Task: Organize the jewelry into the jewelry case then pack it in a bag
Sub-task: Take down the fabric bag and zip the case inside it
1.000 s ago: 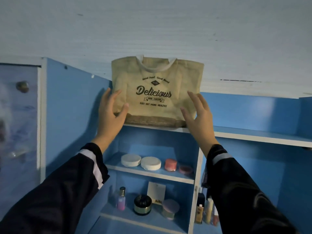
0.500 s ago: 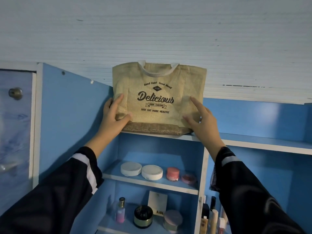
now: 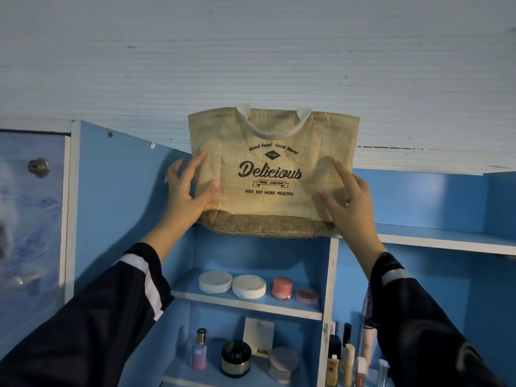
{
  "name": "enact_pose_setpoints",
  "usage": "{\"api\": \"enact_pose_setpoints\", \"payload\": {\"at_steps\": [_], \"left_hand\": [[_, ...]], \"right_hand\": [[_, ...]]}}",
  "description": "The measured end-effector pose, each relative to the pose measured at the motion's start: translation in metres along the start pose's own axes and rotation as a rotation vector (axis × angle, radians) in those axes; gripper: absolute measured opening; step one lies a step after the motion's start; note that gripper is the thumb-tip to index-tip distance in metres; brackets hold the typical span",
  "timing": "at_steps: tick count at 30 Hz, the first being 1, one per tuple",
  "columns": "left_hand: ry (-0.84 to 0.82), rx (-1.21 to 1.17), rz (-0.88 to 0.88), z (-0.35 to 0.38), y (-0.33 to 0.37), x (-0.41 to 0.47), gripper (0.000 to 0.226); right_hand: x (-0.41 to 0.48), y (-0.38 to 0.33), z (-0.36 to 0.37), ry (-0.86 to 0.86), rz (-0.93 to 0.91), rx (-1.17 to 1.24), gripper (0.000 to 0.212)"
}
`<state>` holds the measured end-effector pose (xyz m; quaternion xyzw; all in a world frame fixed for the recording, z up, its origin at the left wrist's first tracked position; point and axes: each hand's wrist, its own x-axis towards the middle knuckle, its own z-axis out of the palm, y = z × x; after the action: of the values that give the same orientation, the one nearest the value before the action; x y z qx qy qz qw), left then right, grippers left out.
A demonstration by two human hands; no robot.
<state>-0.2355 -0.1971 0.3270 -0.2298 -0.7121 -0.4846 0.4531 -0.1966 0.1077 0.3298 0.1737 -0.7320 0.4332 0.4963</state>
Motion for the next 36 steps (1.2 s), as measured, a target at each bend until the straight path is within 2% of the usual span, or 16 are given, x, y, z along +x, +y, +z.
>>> {"api": "enact_pose_setpoints", "payload": {"at_steps": [5, 11, 21, 36], "left_hand": [[-0.056, -0.060, -0.060, -0.005, 0.007, 0.010, 0.071], [-0.077, -0.094, 0.018, -0.009, 0.017, 0.005, 0.071], [-0.099, -0.148, 0.019, -0.028, 0.043, -0.016, 0.072], [-0.067, -0.101, 0.110, -0.047, 0.091, -0.105, 0.072]], "right_hand": [[0.006, -0.005, -0.006, -0.003, -0.044, -0.037, 0.061], [0.009, -0.014, -0.011, 0.035, -0.080, -0.049, 0.060], [-0.007, -0.047, -0.025, 0.088, -0.131, -0.038, 0.066], [-0.092, -0.077, -0.083, 0.109, -0.139, -0.117, 0.075]]}}
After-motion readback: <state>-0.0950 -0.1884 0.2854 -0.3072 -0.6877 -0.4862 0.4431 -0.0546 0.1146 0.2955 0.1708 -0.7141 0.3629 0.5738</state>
